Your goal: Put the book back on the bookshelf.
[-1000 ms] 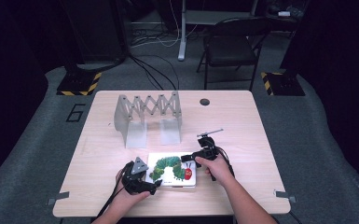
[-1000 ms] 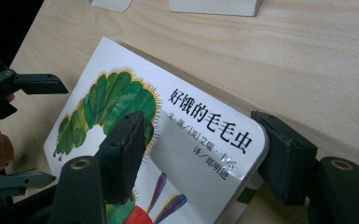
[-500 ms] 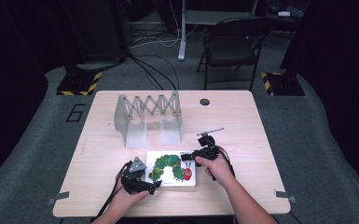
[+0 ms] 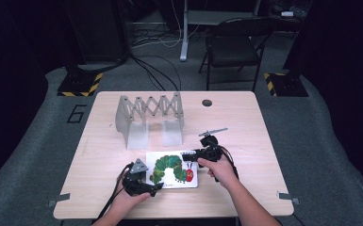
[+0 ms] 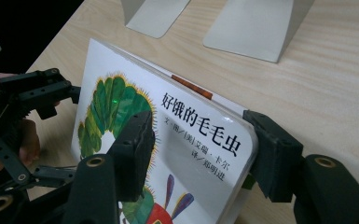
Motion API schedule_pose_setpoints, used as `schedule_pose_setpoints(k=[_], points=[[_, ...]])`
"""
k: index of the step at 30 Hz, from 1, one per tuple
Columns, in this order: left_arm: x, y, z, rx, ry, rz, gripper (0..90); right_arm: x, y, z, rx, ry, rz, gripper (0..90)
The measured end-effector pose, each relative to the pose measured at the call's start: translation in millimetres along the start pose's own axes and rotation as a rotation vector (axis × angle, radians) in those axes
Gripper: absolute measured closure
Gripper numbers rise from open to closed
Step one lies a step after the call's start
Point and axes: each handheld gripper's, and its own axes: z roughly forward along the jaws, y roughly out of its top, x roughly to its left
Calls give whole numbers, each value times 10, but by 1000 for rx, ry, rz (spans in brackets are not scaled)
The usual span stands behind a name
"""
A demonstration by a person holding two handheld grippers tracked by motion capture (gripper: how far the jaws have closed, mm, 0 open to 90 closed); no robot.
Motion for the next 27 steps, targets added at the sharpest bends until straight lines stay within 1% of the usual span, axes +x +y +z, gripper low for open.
schedule_pose_setpoints(k=[1,2,3,4,6,7,8,9,10,12,13,14,15,20,23,24,25,27], points=[[-5,0,-4,-1,-5,-2,128,17,4,-13,-3,-4,-5,453],[-3,1,-8,-4,5,9,130,27,8,-21,-8,-8,-17,461],[-4,2,-16,0,2,11,135,42,10,-25,-11,-10,-18,467],[-4,1,-17,-1,-6,3,138,45,9,-27,-10,-17,-29,475],[6,2,-22,2,-7,1,143,49,7,-28,-9,-25,-30,492],[5,1,-25,3,-9,-6,146,41,9,-28,-10,-26,-34,501],[-10,-4,-23,-10,-11,-37,152,39,10,-30,-11,-28,-32,508],[11,2,-33,-6,-9,-18,161,39,10,-32,-10,-29,-32,516],[14,2,-39,-6,-20,-36,171,40,10,-34,-13,-30,-32,523],[36,3,-52,-14,-22,-40,194,41,12,-42,-11,-28,-33,531],[32,1,-59,-15,-28,-63,204,43,15,-45,-11,-26,-34,535],[41,3,-62,-24,-28,-64,215,45,17,-51,-9,-26,-34,539],[49,5,-73,-21,-27,-63,226,44,19,-56,-8,-23,-35,544],[71,8,-109,-29,-28,-85,272,54,25,-70,-10,-8,-30,557],[84,10,-125,-33,-24,-98,296,65,26,-72,-15,-9,-34,558],[94,14,-132,-29,-34,-104,304,71,27,-72,-16,-9,-33,558],[104,16,-137,-30,-32,-100,312,72,27,-75,-17,-13,-39,558],[105,18,-143,-35,-29,-110,326,81,28,-78,-20,-13,-41,558]])
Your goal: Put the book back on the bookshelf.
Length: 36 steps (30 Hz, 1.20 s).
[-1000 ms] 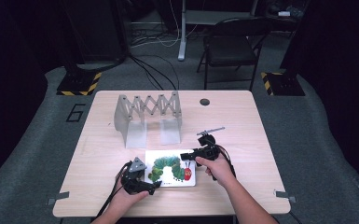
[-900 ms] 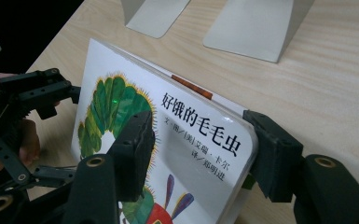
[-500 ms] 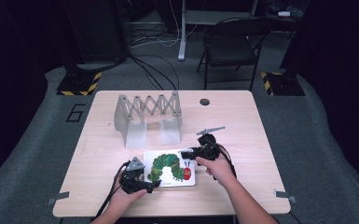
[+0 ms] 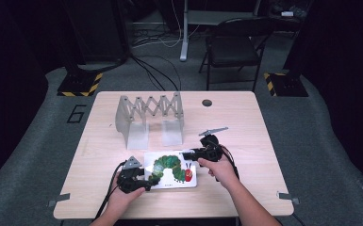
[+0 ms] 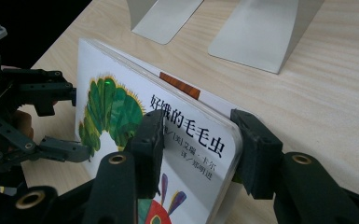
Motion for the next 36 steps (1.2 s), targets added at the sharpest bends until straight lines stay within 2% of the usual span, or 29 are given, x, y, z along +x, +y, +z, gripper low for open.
schedule_pose_setpoints(k=[3,9,11,12,15,17,18,19,22,24,25,27,30,34,36], points=[[11,6,-16,2,-4,-8,343,17,5,-10,1,-2,0,558],[6,16,-45,-10,30,17,361,52,20,-35,-7,2,-10,569],[16,21,-58,-15,28,22,377,62,25,-44,-14,-1,-22,575],[10,21,-64,-17,27,5,387,70,28,-49,-17,1,-22,575],[21,31,-89,-17,31,8,413,93,36,-67,-23,2,-23,578],[29,37,-103,-22,35,17,428,96,42,-77,-35,6,-49,580],[20,36,-106,-28,33,3,436,108,45,-83,-37,7,-50,580],[36,42,-112,-33,40,27,443,121,47,-90,-38,7,-45,581],[47,53,-135,-35,58,47,461,143,59,-108,-45,10,-63,581],[37,57,-146,-33,63,46,464,171,65,-118,-47,9,-63,580],[45,62,-152,-34,68,62,467,179,68,-123,-47,11,-70,579],[37,64,-158,-46,76,57,475,197,75,-135,-51,11,-76,576],[34,72,-180,-49,106,86,485,223,83,-151,-57,21,-81,568],[21,77,-192,-55,135,100,492,270,89,-163,-57,24,-80,559],[33,83,-208,-64,143,109,506,298,101,-172,-65,25,-113,541]])
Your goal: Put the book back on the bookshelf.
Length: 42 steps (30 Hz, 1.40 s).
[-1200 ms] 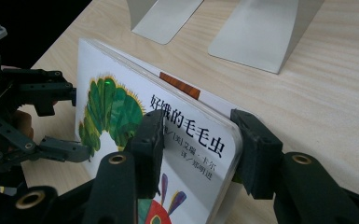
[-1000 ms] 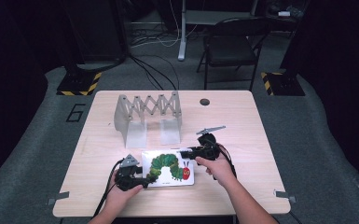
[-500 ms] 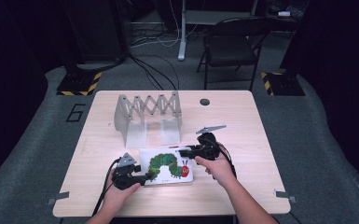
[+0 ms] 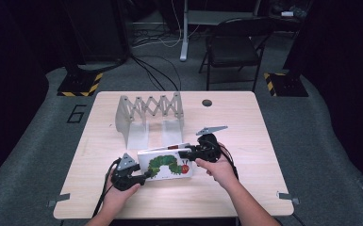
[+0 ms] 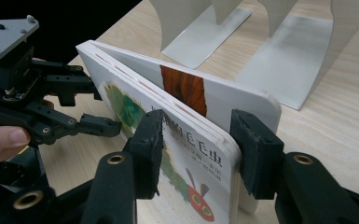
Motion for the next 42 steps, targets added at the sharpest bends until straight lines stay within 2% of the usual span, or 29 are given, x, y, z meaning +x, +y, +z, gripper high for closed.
schedule_pose_setpoints(k=[4,10,12,14,19,25,28,31,35,39,40,42], points=[[5,9,-17,-6,23,13,530,34,3,2,6,4,-1,500],[1,19,-26,-2,45,41,545,34,-2,36,17,7,-29,467],[-9,23,-23,-8,62,65,550,37,-7,41,18,9,-23,451],[-4,24,-25,11,42,65,557,30,-11,43,15,10,-20,441],[-9,14,-25,7,39,69,560,-1,-24,40,3,30,1,431],[-23,15,-54,10,29,73,547,-18,-39,50,3,36,-6,406],[-17,22,-74,21,11,80,543,-30,-53,70,25,23,-21,394],[-17,21,-83,10,-1,75,513,-47,-79,100,41,17,-18,391],[-29,38,-116,-18,5,89,443,-68,-98,111,49,15,-12,390],[-19,46,-123,-7,-8,94,418,-82,-114,115,51,10,-6,389],[-21,43,-115,-18,0,89,417,-84,-117,117,52,9,-6,389],[-10,52,-126,-9,-14,86,417,-88,-124,119,54,8,-8,389]])
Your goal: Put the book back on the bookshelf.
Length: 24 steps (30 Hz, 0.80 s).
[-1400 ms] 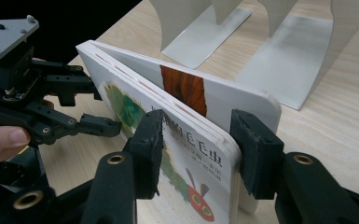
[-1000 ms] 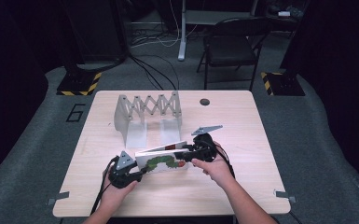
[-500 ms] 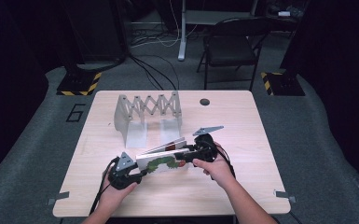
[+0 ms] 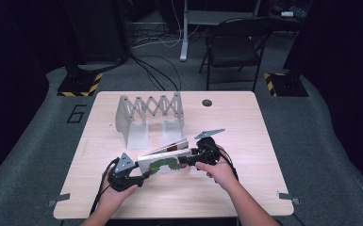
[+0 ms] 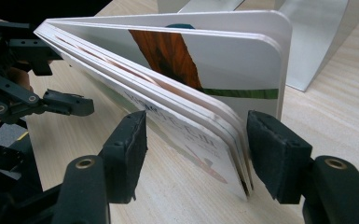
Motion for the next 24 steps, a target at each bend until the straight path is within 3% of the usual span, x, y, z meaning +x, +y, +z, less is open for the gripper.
schedule_pose_setpoints(k=[2,9,15,24], points=[[7,5,4,-16,8,-1,417,-3,-8,3,3,-3,2,389],[15,56,25,-12,-21,-3,423,-38,-49,2,9,-17,15,393],[27,193,69,-19,-57,-14,400,-67,-88,-8,17,-40,23,418],[145,383,7,-35,-109,-27,360,-113,-129,-19,24,-50,44,434]])
